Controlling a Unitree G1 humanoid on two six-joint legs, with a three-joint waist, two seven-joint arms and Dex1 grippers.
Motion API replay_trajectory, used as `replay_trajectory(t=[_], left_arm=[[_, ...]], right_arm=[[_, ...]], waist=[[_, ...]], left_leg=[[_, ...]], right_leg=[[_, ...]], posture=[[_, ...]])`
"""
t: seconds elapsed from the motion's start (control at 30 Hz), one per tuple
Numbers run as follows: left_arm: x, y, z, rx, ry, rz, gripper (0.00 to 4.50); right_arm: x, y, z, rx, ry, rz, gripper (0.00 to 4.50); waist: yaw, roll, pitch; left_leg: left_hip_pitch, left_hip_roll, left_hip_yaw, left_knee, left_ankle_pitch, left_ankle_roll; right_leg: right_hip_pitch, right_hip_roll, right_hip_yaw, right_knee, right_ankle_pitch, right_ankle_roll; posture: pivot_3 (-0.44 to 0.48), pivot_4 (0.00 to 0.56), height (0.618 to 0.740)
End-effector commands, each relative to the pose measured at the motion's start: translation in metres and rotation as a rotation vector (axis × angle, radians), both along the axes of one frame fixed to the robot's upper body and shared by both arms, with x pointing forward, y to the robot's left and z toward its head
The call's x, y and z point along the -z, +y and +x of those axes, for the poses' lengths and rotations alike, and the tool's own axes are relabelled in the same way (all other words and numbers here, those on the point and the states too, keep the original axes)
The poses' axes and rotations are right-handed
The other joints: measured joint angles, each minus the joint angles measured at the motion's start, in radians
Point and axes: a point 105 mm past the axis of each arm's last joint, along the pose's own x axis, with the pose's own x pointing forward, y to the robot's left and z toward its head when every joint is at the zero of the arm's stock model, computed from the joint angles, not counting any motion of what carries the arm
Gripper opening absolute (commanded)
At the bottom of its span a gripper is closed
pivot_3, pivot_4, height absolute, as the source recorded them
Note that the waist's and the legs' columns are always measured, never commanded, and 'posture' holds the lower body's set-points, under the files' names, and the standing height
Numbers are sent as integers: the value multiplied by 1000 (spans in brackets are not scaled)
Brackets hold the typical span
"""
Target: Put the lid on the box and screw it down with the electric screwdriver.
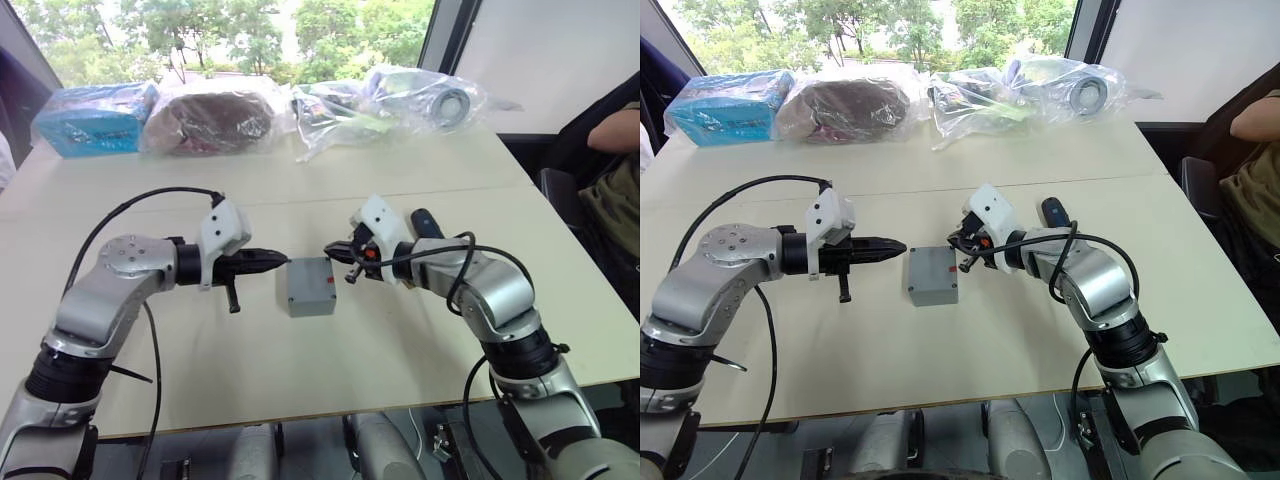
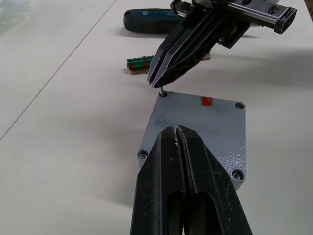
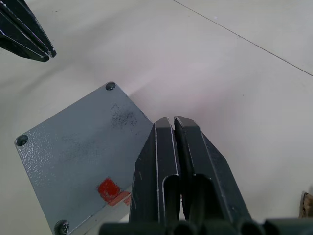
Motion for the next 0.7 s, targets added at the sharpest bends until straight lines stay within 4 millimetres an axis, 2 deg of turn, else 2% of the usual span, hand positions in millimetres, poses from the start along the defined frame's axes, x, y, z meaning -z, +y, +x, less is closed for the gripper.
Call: replay_trajectory(t=[0.03, 0.2, 0.33, 0.43, 0.6, 0.7], left_arm=[[-13, -4, -2, 20, -64, -5, 0], [-13, -4, -2, 20, -63, -6, 0], [-13, -4, -2, 20, -62, -6, 0], [-13, -4, -3, 21, -61, -6, 0], [-13, -5, -4, 28, -60, -7, 0], [-14, -8, -6, 48, -61, -12, 0]], right_arm=[[3, 0, -1, -7, -22, -18, 56], [14, 0, -4, -21, 1, -44, 56], [15, 0, -5, -24, 1, -43, 56], [12, -2, -4, -23, 3, -40, 780], [-10, -10, 0, -5, -30, -14, 2817], [-32, -23, 2, 30, -46, 9, 4063]], waist=[[0, 0, 0], [0, 0, 0], [0, 0, 0], [0, 0, 0], [0, 0, 0], [0, 0, 0]], left_leg=[[0, 0, 0, 0, 0, 0], [0, 0, 0, 0, 0, 0], [0, 0, 0, 0, 0, 0], [0, 0, 0, 0, 0, 0], [0, 0, 0, 0, 0, 0], [0, 0, 0, 0, 0, 0]], right_leg=[[0, 0, 0, 0, 0, 0], [0, 0, 0, 0, 0, 0], [0, 0, 0, 0, 0, 0], [0, 0, 0, 0, 0, 0], [0, 0, 0, 0, 0, 0], [0, 0, 0, 0, 0, 0]], posture=[[0, 150, 740], [0, 150, 740], [0, 150, 740], [0, 150, 740], [0, 150, 740], [0, 150, 740]])
